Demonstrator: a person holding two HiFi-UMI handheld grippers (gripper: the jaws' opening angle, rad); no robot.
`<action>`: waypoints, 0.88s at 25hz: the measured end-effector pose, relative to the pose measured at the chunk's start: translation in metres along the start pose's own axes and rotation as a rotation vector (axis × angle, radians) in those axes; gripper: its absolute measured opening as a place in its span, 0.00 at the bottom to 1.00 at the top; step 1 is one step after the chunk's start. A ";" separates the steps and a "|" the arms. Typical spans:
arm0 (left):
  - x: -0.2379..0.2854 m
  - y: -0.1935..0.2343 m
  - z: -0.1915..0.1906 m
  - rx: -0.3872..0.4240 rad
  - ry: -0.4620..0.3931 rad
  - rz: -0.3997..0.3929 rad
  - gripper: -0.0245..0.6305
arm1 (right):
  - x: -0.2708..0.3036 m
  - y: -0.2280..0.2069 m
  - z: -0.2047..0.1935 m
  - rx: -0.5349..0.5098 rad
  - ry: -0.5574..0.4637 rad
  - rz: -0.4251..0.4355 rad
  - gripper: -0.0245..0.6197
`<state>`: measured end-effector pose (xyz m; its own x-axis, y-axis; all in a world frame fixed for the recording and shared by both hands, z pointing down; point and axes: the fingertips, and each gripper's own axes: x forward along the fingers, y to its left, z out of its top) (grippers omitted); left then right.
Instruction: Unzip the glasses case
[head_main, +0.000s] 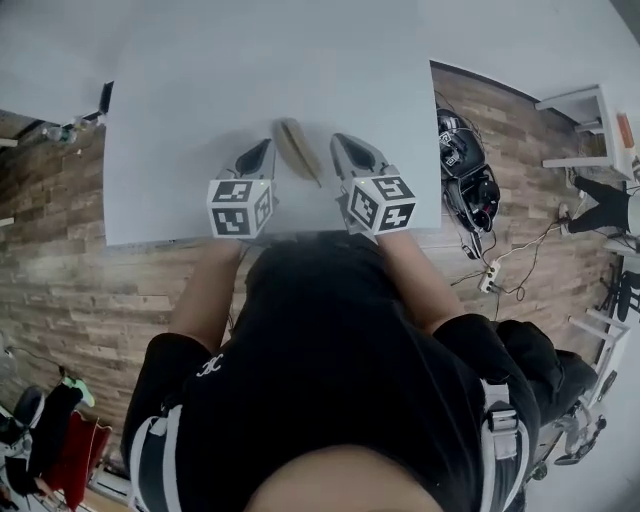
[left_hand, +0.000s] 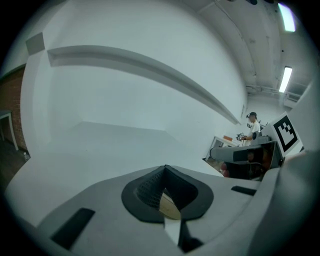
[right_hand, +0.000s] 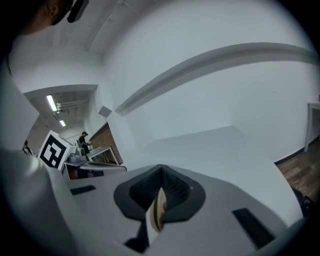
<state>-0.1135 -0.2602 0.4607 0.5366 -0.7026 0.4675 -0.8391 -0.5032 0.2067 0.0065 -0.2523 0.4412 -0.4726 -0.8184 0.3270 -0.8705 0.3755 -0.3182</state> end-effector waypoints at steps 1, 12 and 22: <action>-0.001 0.000 0.000 -0.001 -0.003 -0.004 0.04 | -0.001 0.001 -0.003 -0.004 0.008 -0.012 0.06; 0.002 -0.045 -0.007 -0.029 0.014 -0.016 0.04 | -0.035 -0.016 0.006 -0.044 0.005 0.011 0.06; 0.025 -0.183 -0.021 -0.010 0.015 0.110 0.04 | -0.119 -0.095 0.007 -0.119 -0.029 0.110 0.06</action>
<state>0.0514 -0.1755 0.4527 0.4398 -0.7453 0.5010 -0.8937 -0.4182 0.1624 0.1466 -0.1932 0.4263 -0.5632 -0.7810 0.2699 -0.8247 0.5109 -0.2426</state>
